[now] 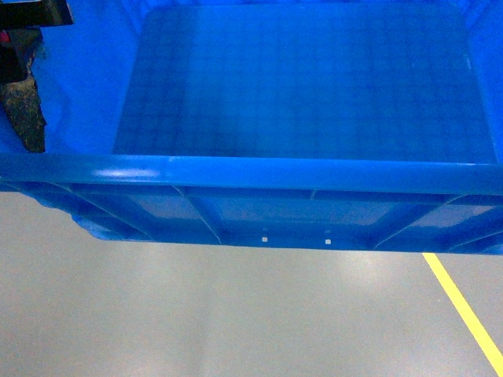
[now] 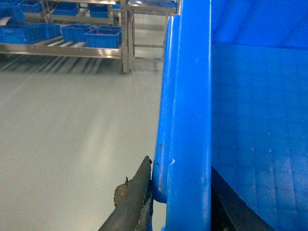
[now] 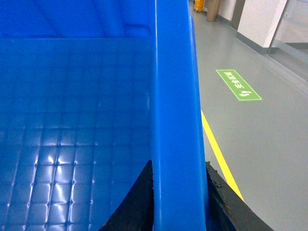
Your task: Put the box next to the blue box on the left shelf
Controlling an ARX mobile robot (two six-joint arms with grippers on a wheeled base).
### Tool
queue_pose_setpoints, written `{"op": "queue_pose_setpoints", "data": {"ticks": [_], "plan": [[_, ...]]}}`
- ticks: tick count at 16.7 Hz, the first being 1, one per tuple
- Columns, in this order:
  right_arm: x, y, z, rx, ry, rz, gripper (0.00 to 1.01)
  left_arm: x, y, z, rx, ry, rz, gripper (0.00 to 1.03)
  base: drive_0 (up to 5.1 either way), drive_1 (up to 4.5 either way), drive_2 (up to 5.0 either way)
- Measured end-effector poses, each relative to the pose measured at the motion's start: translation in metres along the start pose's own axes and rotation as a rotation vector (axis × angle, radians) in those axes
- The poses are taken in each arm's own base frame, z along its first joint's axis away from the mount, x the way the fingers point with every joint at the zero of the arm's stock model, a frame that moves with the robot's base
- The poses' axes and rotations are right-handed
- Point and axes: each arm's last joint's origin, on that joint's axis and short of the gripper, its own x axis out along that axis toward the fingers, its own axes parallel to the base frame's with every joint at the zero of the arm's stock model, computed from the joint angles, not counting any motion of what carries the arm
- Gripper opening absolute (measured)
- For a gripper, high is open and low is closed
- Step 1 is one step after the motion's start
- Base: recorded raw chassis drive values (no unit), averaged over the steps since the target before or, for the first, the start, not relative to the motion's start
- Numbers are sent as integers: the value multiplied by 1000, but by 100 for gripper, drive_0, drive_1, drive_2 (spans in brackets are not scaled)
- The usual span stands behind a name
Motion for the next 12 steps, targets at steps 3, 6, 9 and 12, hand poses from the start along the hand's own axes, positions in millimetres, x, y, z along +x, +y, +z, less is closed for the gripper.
{"op": "queue_pose_setpoints", "data": {"ticks": [3,6,9,12], "plan": [[-1,0,1,0,-10,1,22,0,0,1,-2,-7,1,19,-161,-161,-161],[-1,0,1,-1,-6,2,22,0,0,1,-2,-7,1,19,-161,-161,-161],[-1,0,1,-1,-8,-1,22,0,0,1,-2,-7,-2,19,-161,-161,-161],[-1,0,2,0,-10,3,22,0,0,1,-2,-8,4,19,-161,-161,-161]]}}
